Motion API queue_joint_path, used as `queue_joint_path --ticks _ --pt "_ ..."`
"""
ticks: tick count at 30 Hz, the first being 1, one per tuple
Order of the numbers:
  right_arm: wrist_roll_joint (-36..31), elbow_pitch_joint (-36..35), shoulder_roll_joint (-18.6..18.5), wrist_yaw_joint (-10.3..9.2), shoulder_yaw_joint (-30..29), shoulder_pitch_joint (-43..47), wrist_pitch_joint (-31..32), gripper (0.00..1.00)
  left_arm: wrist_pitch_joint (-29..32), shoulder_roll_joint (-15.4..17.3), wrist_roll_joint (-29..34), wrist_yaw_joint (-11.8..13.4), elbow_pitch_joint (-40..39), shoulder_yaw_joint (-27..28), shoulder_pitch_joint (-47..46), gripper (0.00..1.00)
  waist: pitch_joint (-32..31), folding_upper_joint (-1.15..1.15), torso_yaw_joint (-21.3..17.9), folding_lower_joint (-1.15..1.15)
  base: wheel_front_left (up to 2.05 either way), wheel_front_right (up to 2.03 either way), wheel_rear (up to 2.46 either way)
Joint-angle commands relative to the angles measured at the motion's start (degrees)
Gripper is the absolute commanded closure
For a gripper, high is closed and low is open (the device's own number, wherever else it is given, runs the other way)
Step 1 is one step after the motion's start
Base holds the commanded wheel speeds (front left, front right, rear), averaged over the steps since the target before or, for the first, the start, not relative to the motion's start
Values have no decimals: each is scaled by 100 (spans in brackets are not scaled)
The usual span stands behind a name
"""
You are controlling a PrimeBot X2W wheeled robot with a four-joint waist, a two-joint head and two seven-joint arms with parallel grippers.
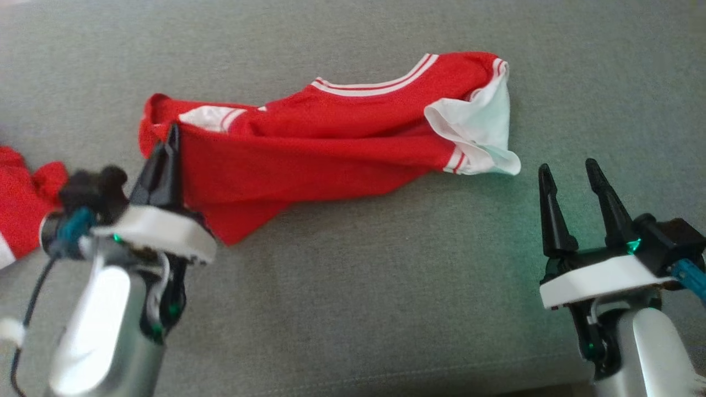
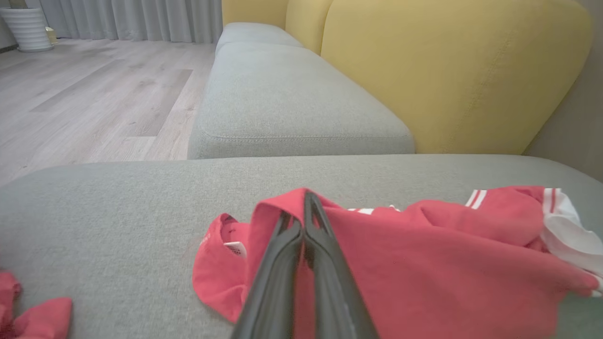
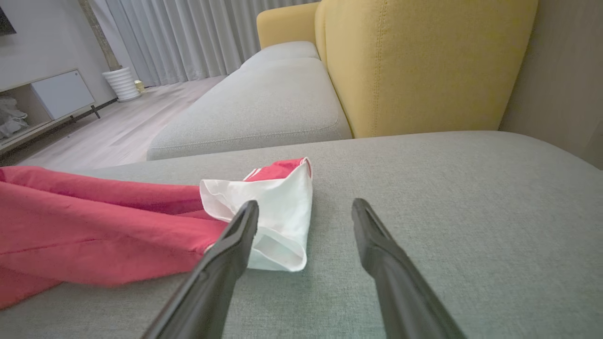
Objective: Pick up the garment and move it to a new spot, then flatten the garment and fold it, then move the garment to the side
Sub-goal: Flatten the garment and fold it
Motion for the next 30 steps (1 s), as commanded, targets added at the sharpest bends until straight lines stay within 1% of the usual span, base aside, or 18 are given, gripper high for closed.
queue_joint_path --ticks 1,6,7,8,9,11,13,15,17,20,24,25,26,27,30 --pt "43 -162 -4 42 139 -156 -76 0 -11 171 -34 -26 22 231 -357 100 74 0 -82 0 0 0 0" --pt "72 -63 2 42 174 -231 -133 0 -38 150 -167 -188 1135 265 -910 100 190 0 -239 0 0 0 0" --pt "76 -41 3 42 174 -242 -149 0 -52 131 -212 -235 1329 267 -972 88 198 0 -258 0 0 0 0" --pt "82 -19 4 42 173 -251 -163 0 -81 112 -252 -273 1500 272 -1021 56 204 0 -272 0 0 0 0" --pt "87 2 4 42 172 -258 -176 0 -113 91 -283 -303 1648 271 -1055 0 206 0 -281 0 0 0 0" --pt "89 39 6 42 168 -270 -197 0 -243 60 -295 -331 1843 263 -1090 0 201 0 -292 0 0 0 0" --pt "84 70 7 42 160 -280 -222 0 -411 27 -288 -302 1944 271 -1058 0 176 0 -289 0 0 0 0" --pt "48 88 8 42 159 -292 -247 0 -596 -3 -264 -222 1955 293 -953 0 127 0 -284 0 0 0 0" --pt "-3 94 9 42 138 -294 -263 0 -751 -29 -196 -87 1872 310 -781 0 57 0 -268 0 0 0 0" --pt "-82 91 9 42 100 -282 -270 0 -894 -60 -74 144 1604 335 -433 0 -64 0 -241 0 0 0 0" --pt "-166 73 10 42 46 -229 -238 0 -988 -78 159 495 1015 376 50 0 -236 0 -175 0 0 0 0" --pt "-166 73 10 42 46 -229 -238 0 -988 -78 159 495 1015 376 50 0 -236 0 -175 0 0 0 0" --pt "-212 48 10 42 35 -187 -210 0 -1006 -78 282 624 713 364 284 0 -323 0 -142 0 0 0 0" --pt "-212 48 10 42 35 -187 -210 0 -1006 -78 282 624 713 364 284 0 -323 0 -142 0 0 0 0" --pt "-298 20 0 42 32 -107 -157 0 -1018 -80 422 734 297 296 620 0 -457 0 -95 0 0 0 0"
